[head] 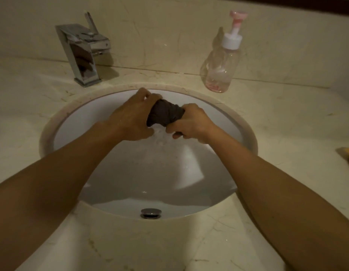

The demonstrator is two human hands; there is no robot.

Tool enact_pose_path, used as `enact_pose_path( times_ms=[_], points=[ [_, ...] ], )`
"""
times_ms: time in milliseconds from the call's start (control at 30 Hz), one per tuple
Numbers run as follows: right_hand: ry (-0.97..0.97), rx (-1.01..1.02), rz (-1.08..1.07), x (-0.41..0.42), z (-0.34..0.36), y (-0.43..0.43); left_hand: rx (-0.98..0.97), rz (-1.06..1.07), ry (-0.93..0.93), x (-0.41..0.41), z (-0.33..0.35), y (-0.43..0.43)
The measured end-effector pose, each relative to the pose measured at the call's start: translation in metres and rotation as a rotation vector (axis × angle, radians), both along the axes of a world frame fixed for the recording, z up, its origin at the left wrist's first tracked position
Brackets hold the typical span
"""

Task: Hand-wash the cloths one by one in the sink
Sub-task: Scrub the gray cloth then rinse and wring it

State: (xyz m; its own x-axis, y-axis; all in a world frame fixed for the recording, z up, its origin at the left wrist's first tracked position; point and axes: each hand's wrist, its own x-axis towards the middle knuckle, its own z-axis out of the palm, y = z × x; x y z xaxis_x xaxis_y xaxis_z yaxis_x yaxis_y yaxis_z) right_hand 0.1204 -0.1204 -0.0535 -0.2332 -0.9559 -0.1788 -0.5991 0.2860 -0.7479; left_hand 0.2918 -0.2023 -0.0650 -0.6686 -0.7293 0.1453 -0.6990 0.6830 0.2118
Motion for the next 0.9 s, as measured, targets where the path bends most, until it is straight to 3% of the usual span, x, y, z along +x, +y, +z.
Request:
enact_pose_path(
  times_ms=[100, 200, 267, 367, 400, 600, 900],
  points=[
    [-0.335, 0.113, 0.016, -0.011, 0.006, 0.004, -0.261, -0.088, -0.012, 0.005, -0.001, 0.004],
    [-0.487, 0.246, 0.152, -0.012, 0.009, 0.008, -0.396, -0.261, 0.137, 0.003, -0.001, 0.011],
    [-0.342, 0.286, 0.212, -0.004, 0.008, 0.008, -0.36, -0.281, 0.118, 0.003, -0.003, 0.012],
    [0.342, 0.137, 0.273, 0.01, -0.001, 0.004, -0.195, -0.145, -0.039, 0.0, -0.003, 0.015],
    [0.468, 0.072, 0.278, 0.012, -0.002, 0.003, -0.167, -0.102, -0.072, -0.003, -0.001, 0.016],
    [0.584, -0.03, 0.396, 0.015, -0.004, 0.008, 0.186, 0.053, -0.304, -0.011, 0.004, 0.013],
    [0.75, -0.121, 0.461, 0.02, -0.009, 0.009, 0.533, 0.085, -0.277, 0.0, 0.01, 0.011]
  ],
)
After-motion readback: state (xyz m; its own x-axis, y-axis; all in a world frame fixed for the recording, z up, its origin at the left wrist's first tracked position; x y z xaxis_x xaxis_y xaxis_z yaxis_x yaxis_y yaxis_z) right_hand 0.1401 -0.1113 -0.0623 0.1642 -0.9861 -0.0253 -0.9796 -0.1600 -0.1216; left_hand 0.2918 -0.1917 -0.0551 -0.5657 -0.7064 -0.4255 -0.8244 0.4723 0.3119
